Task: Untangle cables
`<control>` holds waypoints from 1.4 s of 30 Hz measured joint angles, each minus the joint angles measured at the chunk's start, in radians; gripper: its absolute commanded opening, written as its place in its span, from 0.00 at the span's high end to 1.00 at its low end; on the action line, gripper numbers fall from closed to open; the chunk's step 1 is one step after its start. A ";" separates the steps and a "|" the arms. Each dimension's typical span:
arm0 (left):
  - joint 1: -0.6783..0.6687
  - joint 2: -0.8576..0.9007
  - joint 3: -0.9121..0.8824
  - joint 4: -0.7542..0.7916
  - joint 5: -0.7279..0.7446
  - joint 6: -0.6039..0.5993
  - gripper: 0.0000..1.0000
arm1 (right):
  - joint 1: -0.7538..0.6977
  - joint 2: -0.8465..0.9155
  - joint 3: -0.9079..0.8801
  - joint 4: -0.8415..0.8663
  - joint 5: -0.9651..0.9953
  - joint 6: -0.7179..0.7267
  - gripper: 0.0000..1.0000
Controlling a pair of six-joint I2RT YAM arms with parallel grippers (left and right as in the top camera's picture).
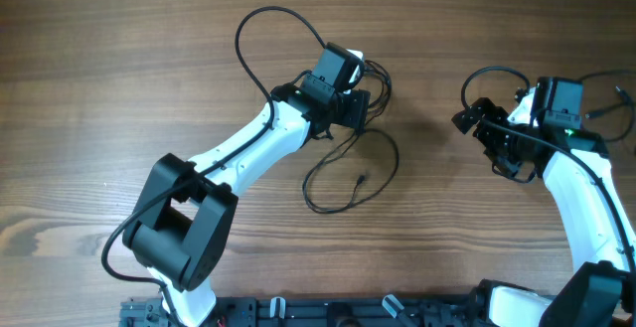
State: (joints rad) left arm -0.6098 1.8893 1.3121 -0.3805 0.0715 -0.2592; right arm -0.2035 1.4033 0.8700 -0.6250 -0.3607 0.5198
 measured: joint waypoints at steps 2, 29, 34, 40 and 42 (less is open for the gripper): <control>0.000 0.004 0.000 0.001 0.000 0.000 0.38 | 0.000 0.000 0.000 -0.003 0.000 0.000 0.00; -0.013 0.075 -0.002 0.000 -0.007 -0.031 0.96 | 0.000 0.000 0.000 -0.024 -0.005 0.000 0.00; -0.013 0.079 -0.005 -0.001 -0.007 -0.035 0.96 | 0.000 0.000 0.000 -0.025 -0.058 0.006 0.19; -0.013 0.079 -0.005 -0.002 -0.007 -0.042 0.96 | 0.050 0.000 -0.065 0.075 -0.103 0.092 0.40; -0.013 0.079 -0.005 -0.004 -0.007 -0.056 0.96 | 0.098 0.000 -0.120 0.163 -0.113 0.151 0.41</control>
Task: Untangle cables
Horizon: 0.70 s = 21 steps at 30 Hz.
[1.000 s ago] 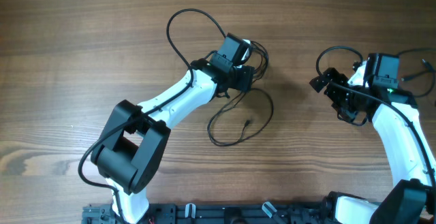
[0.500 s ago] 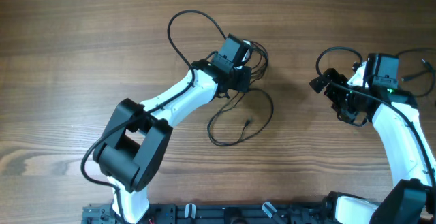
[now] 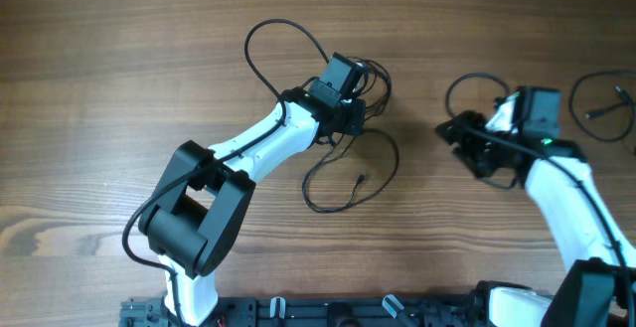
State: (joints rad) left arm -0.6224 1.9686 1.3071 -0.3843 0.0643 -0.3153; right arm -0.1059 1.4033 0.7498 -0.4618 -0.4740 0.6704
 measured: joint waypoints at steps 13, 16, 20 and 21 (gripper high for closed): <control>0.076 0.000 0.000 -0.067 0.015 -0.120 0.96 | 0.356 0.023 -0.115 0.510 0.066 0.378 0.34; 0.087 0.000 -0.001 -0.079 0.023 -0.125 0.96 | 0.418 0.075 -0.116 0.609 0.119 0.456 0.34; 0.096 0.000 -0.001 -0.080 0.051 -0.132 0.96 | 0.475 0.176 -0.119 0.781 0.151 0.518 0.36; 0.097 0.000 -0.001 -0.080 0.060 -0.132 0.96 | 0.484 0.203 -0.119 0.815 0.155 0.527 0.39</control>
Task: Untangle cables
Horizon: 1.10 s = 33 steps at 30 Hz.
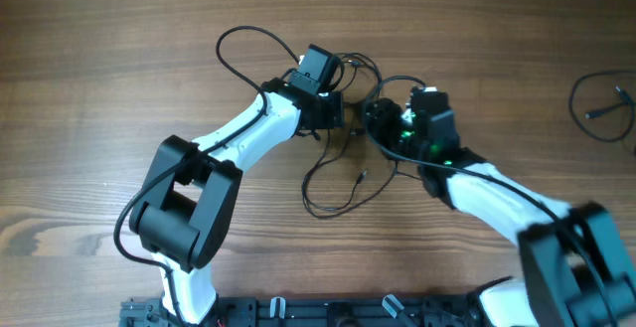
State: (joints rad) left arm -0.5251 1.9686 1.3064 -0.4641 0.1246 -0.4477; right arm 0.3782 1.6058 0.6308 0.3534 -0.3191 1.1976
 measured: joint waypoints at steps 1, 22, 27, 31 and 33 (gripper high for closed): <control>0.001 0.000 0.000 0.000 0.008 0.000 0.96 | 0.011 0.034 0.000 0.037 0.005 0.008 0.44; 0.314 -0.143 -0.007 -0.223 0.068 -0.003 0.96 | -0.372 -0.190 0.010 0.010 -0.198 -0.179 0.95; 0.483 -0.250 -0.007 -0.253 0.068 -0.003 0.96 | -0.571 -0.462 0.137 -0.299 -0.168 -0.362 0.95; 0.605 -0.282 -0.007 -0.270 0.068 -0.013 0.96 | -0.676 -0.579 0.278 -0.500 -0.086 -0.524 0.96; 0.665 -0.284 -0.007 -0.280 0.067 -0.029 0.96 | -0.712 -0.601 0.347 -0.560 -0.043 -0.588 0.95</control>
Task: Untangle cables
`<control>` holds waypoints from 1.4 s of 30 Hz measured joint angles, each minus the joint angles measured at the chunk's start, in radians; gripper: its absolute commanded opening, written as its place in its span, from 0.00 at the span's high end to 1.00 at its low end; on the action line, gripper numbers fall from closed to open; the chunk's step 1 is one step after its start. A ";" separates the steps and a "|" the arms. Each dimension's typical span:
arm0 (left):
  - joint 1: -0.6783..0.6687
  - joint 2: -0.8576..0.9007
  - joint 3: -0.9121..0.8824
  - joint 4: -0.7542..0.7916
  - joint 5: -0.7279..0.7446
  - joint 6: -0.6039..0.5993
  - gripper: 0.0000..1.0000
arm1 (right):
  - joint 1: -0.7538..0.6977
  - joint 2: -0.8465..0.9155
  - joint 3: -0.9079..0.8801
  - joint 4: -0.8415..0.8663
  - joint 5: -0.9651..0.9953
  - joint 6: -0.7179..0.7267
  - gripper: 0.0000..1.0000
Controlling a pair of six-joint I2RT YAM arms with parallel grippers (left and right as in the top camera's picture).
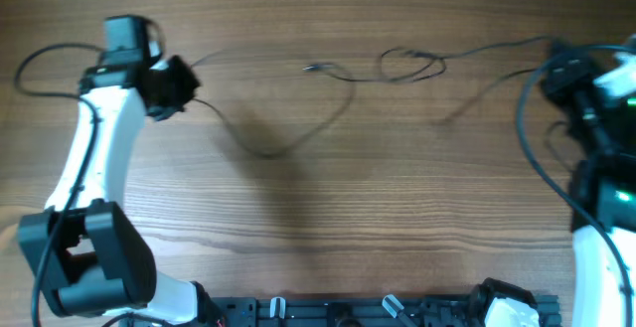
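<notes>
A thin black cable (298, 140) hangs stretched across the table between the two arms, casting a shadow on the wood. It has a small tangled loop (411, 66) right of centre and a free plug end (313, 67) near the middle. My left gripper (182, 84) is at the far left, shut on the cable's left part. At the far right edge my right gripper (555, 75) is shut on the other part. The fingers are blurred in this view.
The wooden table (318, 228) runs under both arms. My right arm's own black lead (525, 143) loops beside it at the right edge. A black rail (328, 312) lies along the front edge.
Both grippers were together at the cable bundle in the middle. Now they are far apart, left at the far left, right at the far right, with the cable pulled out long between them.
My left gripper sat on the cable bundle at the centre while the right gripper stood off to the right. The right gripper then came closer, then met the bundle. Now the arms are spread and the bundle is drawn into a line with one small loop.
</notes>
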State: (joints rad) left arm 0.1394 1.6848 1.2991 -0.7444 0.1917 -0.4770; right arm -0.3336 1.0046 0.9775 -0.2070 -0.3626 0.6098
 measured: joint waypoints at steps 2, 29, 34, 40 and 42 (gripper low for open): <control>0.060 0.000 0.000 -0.015 0.001 -0.016 0.96 | -0.032 -0.007 0.076 -0.053 0.045 -0.059 0.95; 0.150 0.000 0.000 -0.177 0.009 -0.045 0.96 | -0.089 0.346 0.419 0.029 0.189 -0.222 0.95; 0.053 0.000 0.000 -0.172 0.011 -0.045 0.96 | -0.089 0.553 0.621 0.028 0.244 -0.246 0.95; -0.045 0.000 0.000 -0.151 0.015 -0.045 0.96 | -0.089 0.774 0.847 0.039 0.386 -0.310 0.95; -0.074 0.000 0.000 -0.140 0.015 -0.045 0.96 | -0.089 0.839 0.892 0.060 0.433 -0.336 0.96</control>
State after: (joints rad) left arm 0.0654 1.6848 1.2987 -0.8848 0.2070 -0.5220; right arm -0.4225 1.8439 1.8698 -0.1474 0.0704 0.2737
